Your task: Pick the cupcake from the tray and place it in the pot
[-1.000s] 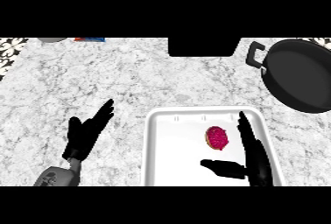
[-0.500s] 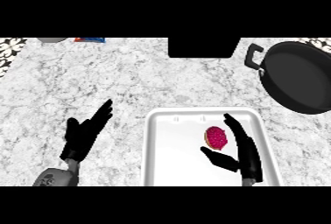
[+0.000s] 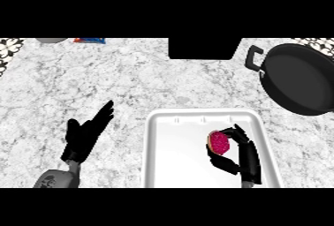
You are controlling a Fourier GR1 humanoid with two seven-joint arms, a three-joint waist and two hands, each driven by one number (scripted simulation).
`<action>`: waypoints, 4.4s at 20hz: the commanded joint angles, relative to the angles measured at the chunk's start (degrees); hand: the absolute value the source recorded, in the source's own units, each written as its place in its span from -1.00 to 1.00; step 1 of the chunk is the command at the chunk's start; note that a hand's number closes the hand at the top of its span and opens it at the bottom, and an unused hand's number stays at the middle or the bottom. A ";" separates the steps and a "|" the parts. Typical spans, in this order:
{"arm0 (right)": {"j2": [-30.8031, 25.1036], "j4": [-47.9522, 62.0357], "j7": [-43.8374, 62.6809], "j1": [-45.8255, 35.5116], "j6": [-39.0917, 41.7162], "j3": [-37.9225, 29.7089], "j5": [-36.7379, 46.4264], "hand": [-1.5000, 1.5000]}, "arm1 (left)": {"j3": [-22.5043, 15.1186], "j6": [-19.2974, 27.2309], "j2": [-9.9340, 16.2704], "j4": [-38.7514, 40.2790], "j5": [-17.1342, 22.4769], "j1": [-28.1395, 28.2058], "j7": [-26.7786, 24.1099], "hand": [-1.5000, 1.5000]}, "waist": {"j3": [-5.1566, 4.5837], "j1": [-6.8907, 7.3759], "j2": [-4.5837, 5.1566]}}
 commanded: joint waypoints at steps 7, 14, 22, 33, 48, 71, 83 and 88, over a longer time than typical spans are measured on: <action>-30.54 6.31 -6.61 -1.21 33.53 -14.33 -13.43 1.00 | 0.38 0.63 -0.61 0.44 -0.01 0.19 -0.25 0.00 | 2.20 -0.22 2.02; -44.96 18.67 -17.94 -4.24 48.30 -24.20 -18.16 1.00 | 0.13 -0.06 -0.41 0.06 -0.17 -0.49 -0.87 0.00 | 2.49 1.66 2.45; -54.43 30.60 -30.88 -6.25 53.11 -26.63 -13.39 1.00 | -0.07 -0.62 -0.23 0.28 -0.15 -1.73 0.89 0.00 | 2.47 2.65 2.32; -61.95 39.49 -37.04 -16.75 45.55 -24.85 -5.79 1.00 | 0.27 -1.94 -0.41 1.90 0.17 -4.70 1.57 0.00 | 2.08 3.82 2.39; -60.93 44.55 -29.30 -39.97 39.50 -11.36 11.32 1.00 | -1.35 -0.37 -3.45 4.59 -2.67 -5.93 0.82 0.00 | 1.72 4.07 2.41; -41.35 62.16 -4.78 -56.69 28.76 10.22 42.23 -1.00 | -0.45 -0.60 -3.04 0.36 -2.78 -3.62 1.90 0.00 | 1.73 4.45 2.45; -39.21 63.46 -15.25 -61.72 32.38 -17.46 14.54 -1.00 | 0.98 -1.49 -1.92 1.67 -2.59 -2.47 -0.61 0.00 | 1.85 2.34 2.23; -43.43 65.82 -12.83 -60.96 29.69 -24.75 7.79 -1.00 | -0.09 -1.04 -2.77 0.85 -3.37 -0.18 -1.62 0.00 | 1.83 2.89 2.56</action>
